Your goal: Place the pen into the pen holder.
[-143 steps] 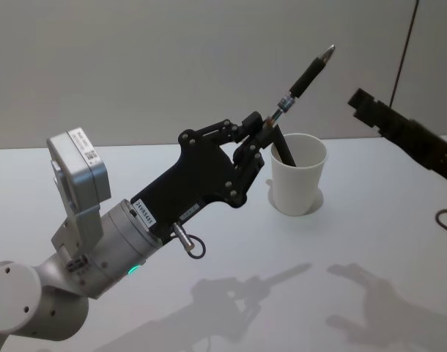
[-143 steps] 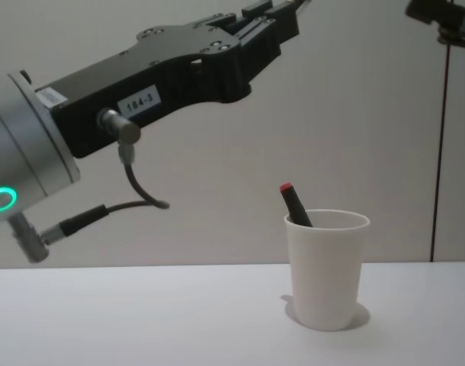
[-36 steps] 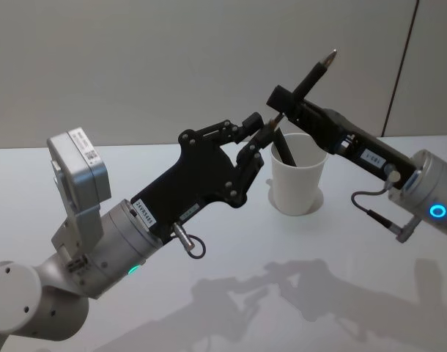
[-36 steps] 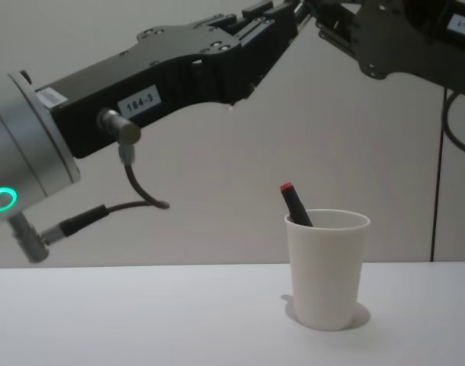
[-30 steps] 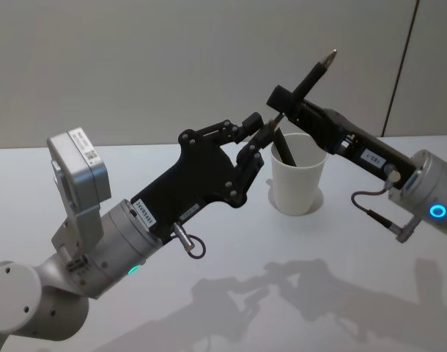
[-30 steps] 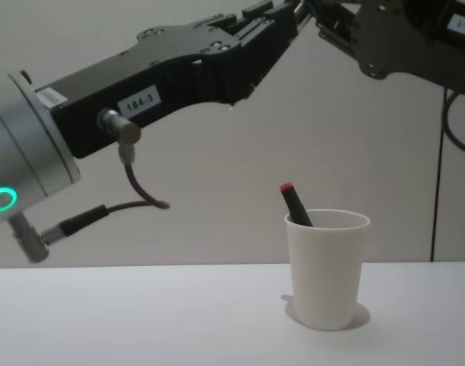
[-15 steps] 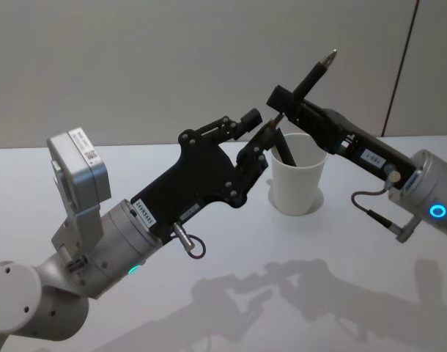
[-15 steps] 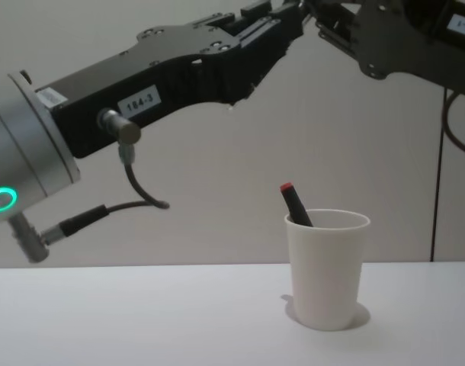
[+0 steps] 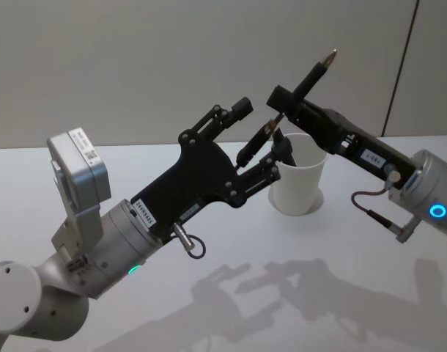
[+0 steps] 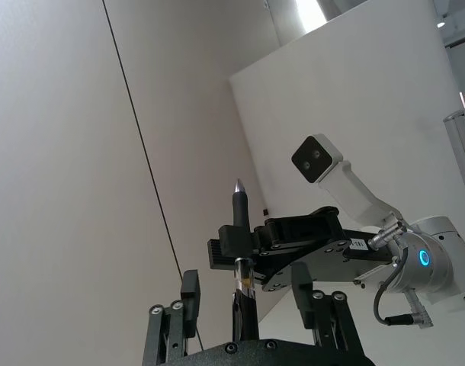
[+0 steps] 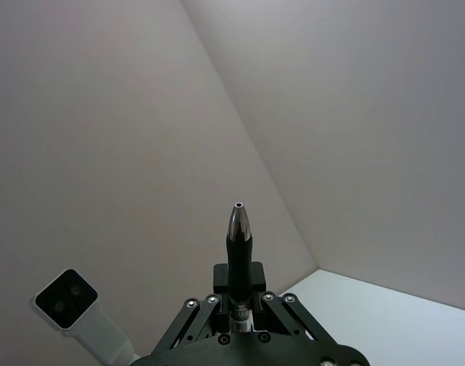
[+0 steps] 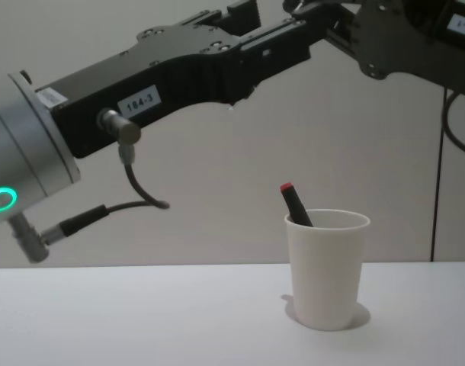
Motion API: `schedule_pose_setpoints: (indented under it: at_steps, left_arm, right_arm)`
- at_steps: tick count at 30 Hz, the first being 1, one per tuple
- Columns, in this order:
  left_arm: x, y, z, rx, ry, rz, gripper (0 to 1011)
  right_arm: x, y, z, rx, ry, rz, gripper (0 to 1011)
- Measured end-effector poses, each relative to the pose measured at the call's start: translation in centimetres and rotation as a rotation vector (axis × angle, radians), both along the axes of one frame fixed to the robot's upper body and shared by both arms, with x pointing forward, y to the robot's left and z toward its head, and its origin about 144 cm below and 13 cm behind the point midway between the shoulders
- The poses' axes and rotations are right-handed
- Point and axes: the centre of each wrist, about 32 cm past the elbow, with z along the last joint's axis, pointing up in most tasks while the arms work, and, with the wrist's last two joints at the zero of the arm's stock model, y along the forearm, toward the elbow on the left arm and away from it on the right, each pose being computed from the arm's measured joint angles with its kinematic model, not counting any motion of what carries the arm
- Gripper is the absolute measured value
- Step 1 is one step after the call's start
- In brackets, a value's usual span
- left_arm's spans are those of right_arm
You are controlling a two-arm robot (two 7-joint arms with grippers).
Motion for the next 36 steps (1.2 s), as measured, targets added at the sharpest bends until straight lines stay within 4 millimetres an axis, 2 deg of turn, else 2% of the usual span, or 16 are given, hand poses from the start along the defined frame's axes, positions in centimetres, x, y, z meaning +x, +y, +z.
schedule_pose_setpoints:
  at_steps: [10, 21, 36]
  left_arm:
    - [0.0, 0.0, 0.0, 0.0, 0.0, 0.0, 995]
    - [0.0, 0.0, 0.0, 0.0, 0.0, 0.0, 1001]
    - [0.0, 0.0, 0.0, 0.0, 0.0, 0.0, 1001]
  right_arm:
    - [0.0, 0.0, 0.0, 0.0, 0.0, 0.0, 145]
    - [0.1, -0.5, 0.6, -0.012, -0.03, -0.036, 144]
    - [0.4, -2.7, 2.8, -0.069, -0.125, -0.21, 145]
